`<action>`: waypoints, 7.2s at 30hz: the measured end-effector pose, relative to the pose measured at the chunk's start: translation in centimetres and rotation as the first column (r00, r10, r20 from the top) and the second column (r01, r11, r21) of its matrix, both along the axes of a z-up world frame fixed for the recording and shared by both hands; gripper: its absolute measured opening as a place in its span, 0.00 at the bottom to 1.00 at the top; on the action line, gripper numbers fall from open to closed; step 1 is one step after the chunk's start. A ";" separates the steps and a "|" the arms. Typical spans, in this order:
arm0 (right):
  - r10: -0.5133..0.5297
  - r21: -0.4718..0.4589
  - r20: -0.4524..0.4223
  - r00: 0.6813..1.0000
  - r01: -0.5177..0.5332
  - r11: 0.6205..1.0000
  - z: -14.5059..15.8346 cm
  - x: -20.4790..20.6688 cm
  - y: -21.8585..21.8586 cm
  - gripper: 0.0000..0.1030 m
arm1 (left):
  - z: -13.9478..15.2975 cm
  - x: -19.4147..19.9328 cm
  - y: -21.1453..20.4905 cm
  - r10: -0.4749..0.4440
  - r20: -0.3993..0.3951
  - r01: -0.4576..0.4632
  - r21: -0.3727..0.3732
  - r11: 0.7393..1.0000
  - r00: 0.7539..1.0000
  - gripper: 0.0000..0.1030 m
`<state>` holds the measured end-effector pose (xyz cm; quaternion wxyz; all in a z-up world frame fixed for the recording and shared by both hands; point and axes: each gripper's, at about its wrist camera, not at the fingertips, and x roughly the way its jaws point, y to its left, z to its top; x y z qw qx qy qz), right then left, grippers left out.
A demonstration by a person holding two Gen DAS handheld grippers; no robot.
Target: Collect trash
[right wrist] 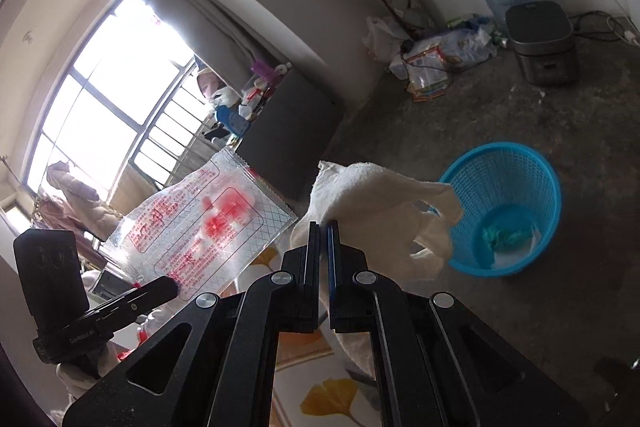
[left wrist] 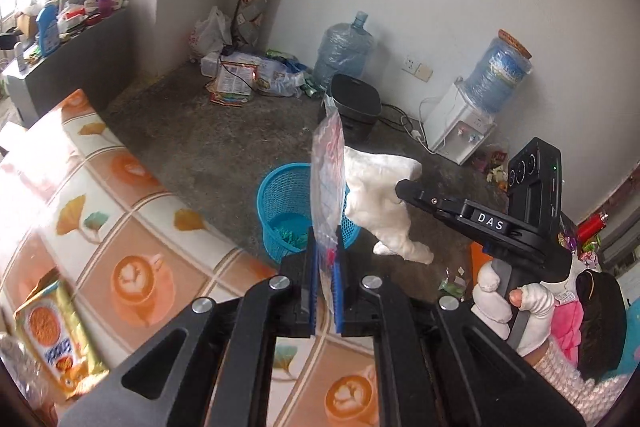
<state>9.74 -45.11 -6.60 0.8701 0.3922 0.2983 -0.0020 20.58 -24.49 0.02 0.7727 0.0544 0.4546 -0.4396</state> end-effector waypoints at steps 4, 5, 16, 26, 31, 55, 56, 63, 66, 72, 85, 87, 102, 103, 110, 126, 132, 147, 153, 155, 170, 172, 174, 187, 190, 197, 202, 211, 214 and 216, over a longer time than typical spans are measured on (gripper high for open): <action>-0.076 0.030 -0.091 0.993 0.079 0.996 -4.3 2.9 -3.5 0.02 | -3.9 3.8 -7.2 -0.067 -0.076 0.073 0.080 0.994 0.995 0.06; -0.090 0.051 -0.111 0.990 0.096 0.994 -5.5 3.6 -4.6 0.03 | -5.0 4.6 -9.1 -0.082 -0.075 0.089 0.109 0.990 0.994 0.06; -0.274 0.119 -0.443 0.854 0.359 0.926 -19.2 8.5 -12.1 0.54 | -13.1 9.5 -19.5 -0.075 -0.093 0.089 0.157 0.984 0.993 0.39; -0.356 0.000 -0.253 0.899 0.369 0.930 -10.7 4.1 -9.3 0.54 | -5.1 7.0 -14.7 -0.082 0.039 0.083 -0.027 0.996 0.996 0.52; -0.320 -0.182 -0.070 0.945 0.303 0.935 -1.7 1.9 -4.4 0.69 | 1.9 4.4 -8.3 -0.055 0.167 0.080 -0.148 0.986 0.984 0.71; 0.280 -0.433 0.259 0.924 -0.148 0.889 13.2 -2.8 20.7 0.92 | 11.1 -13.2 25.9 0.441 0.389 -0.401 -0.182 0.898 0.809 0.92; 0.320 -0.412 0.244 0.915 -0.201 0.889 13.2 -2.7 21.8 0.92 | 10.8 -13.7 26.9 0.457 0.383 -0.418 -0.184 0.890 0.803 0.92; 0.521 -0.267 0.117 0.846 -0.478 0.837 11.2 -1.1 27.5 0.92 | 8.6 -16.2 31.8 0.527 0.341 -0.498 -0.175 0.849 0.779 0.92; 0.546 -0.217 0.076 0.834 -0.521 0.826 10.6 -1.3 28.9 0.92 | 7.7 -16.5 33.4 0.547 0.314 -0.519 -0.174 0.837 0.776 0.89; 0.556 -0.130 0.010 0.831 -0.550 0.825 9.6 -1.3 30.1 0.92 | 6.1 -16.9 35.3 0.555 0.277 -0.533 -0.155 0.832 0.785 0.84; 0.592 -0.089 -0.077 0.803 -0.596 0.798 8.1 -0.5 32.7 0.92 | 3.3 -16.4 36.6 0.556 0.258 -0.555 -0.085 0.828 0.790 0.70; 0.595 -0.081 -0.083 0.800 -0.600 0.796 8.0 -0.4 32.9 0.92 | 2.9 -16.2 36.8 0.556 0.248 -0.555 -0.082 0.828 0.793 0.67; 0.611 0.005 -0.121 0.782 -0.615 0.788 5.9 0.4 33.0 0.90 | 0.2 -14.9 37.7 0.576 0.125 -0.576 -0.040 0.816 0.808 0.52; 0.611 0.008 -0.123 0.782 -0.615 0.789 5.8 0.4 33.0 0.90 | -0.1 -14.8 37.6 0.577 0.120 -0.578 -0.031 0.815 0.808 0.52; 0.603 0.004 -0.124 0.788 -0.607 0.795 5.7 0.2 31.8 0.90 | -2.0 -14.4 36.8 0.564 0.036 -0.565 0.018 0.825 0.825 0.51; 0.621 0.205 -0.163 0.767 -0.589 0.781 1.5 -0.3 28.0 0.84 | -2.1 -13.5 34.6 0.549 0.035 -0.550 0.002 0.835 0.835 0.51; 0.594 0.200 -0.175 0.786 -0.562 0.803 1.6 -0.8 25.7 0.84 | -3.9 -14.1 31.2 0.374 -0.180 -0.392 -0.074 0.917 0.910 0.51; 0.591 -0.088 -0.278 0.757 -0.633 0.769 3.2 -0.9 29.4 0.87 | -3.1 -17.9 31.0 0.316 -0.145 -0.331 -0.088 0.940 0.937 0.51; 0.578 -0.123 -0.348 0.738 -0.647 0.752 2.1 -0.1 32.3 0.89 | -3.5 -18.8 33.8 0.409 -0.097 -0.413 -0.021 0.910 0.907 0.51; 0.575 -0.156 -0.358 0.736 -0.654 0.740 2.1 -0.2 32.9 0.90 | -3.5 -18.8 34.3 0.422 -0.089 -0.426 -0.025 0.904 0.902 0.51; 0.559 -0.345 -0.386 0.734 -0.677 0.650 2.4 -0.9 34.0 0.89 | 0.9 -20.2 41.2 0.567 0.170 -0.577 0.014 0.816 0.806 0.51; 0.559 -0.352 -0.387 0.734 -0.677 0.646 2.6 -0.9 33.8 0.87 | 0.3 -20.1 42.6 0.598 0.196 -0.617 0.058 0.784 0.778 0.51; 0.558 -0.352 -0.388 0.734 -0.677 0.646 2.9 -1.2 34.3 0.87 | -0.6 -19.6 43.7 0.625 0.229 -0.656 0.093 0.749 0.746 0.51; 0.538 -0.339 -0.400 0.742 -0.665 0.665 2.9 -0.2 36.5 0.74 | -5.8 -13.4 45.4 0.572 0.384 -0.672 0.206 0.711 0.724 0.51; 0.535 -0.342 -0.400 0.744 -0.663 0.666 2.9 -0.1 36.8 0.74 | -6.2 -12.5 45.4 0.553 0.386 -0.654 0.208 0.727 0.738 0.42; 0.534 -0.338 -0.401 0.744 -0.662 0.669 2.9 0.0 37.0 0.71 | -6.2 -12.8 45.2 0.522 0.434 -0.649 0.220 0.728 0.734 0.11; 0.556 -0.315 -0.389 0.734 -0.674 0.669 2.9 0.0 36.6 0.69 | -4.7 -14.7 44.4 0.468 0.528 -0.651 0.236 0.721 0.709 0.05; 0.606 -0.220 -0.304 0.735 -0.673 0.706 3.8 -0.3 33.8 0.68 | 0.3 -17.9 44.2 0.515 0.561 -0.687 0.138 0.713 0.648 0.04; 0.618 -0.189 -0.257 0.743 -0.666 0.722 4.5 -0.7 32.6 0.67 | 2.4 -18.6 43.8 0.532 0.564 -0.693 0.102 0.714 0.631 0.04; 0.622 -0.167 -0.226 0.750 -0.659 0.733 5.0 -1.1 31.7 0.67 | 3.9 -19.2 43.3 0.533 0.573 -0.689 0.079 0.720 0.622 0.04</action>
